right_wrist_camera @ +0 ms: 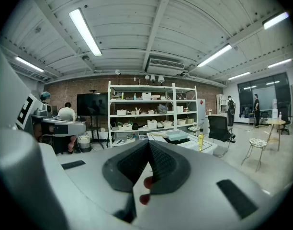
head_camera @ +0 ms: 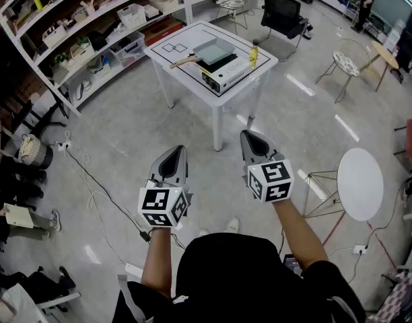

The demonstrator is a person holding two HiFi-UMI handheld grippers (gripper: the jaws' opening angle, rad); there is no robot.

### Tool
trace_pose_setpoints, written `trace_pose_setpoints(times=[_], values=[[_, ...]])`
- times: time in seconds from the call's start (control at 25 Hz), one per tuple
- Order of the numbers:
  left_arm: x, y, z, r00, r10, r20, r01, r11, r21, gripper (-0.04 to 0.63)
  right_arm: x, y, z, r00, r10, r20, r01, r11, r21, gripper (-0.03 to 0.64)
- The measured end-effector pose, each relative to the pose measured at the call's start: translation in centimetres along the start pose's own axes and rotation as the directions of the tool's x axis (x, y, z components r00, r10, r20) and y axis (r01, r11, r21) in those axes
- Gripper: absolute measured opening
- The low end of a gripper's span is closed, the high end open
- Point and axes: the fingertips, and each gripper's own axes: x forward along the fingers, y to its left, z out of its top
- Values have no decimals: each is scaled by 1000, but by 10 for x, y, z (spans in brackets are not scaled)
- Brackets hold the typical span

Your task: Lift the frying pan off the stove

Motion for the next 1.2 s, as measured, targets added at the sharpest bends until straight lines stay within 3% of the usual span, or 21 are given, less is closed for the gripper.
trace_pose_setpoints(times=[1.2], values=[[43,-48,-13,999,28,-30,-28,999,20,11,-6,-48,-19,996,92,-12,-91,995,44,2]])
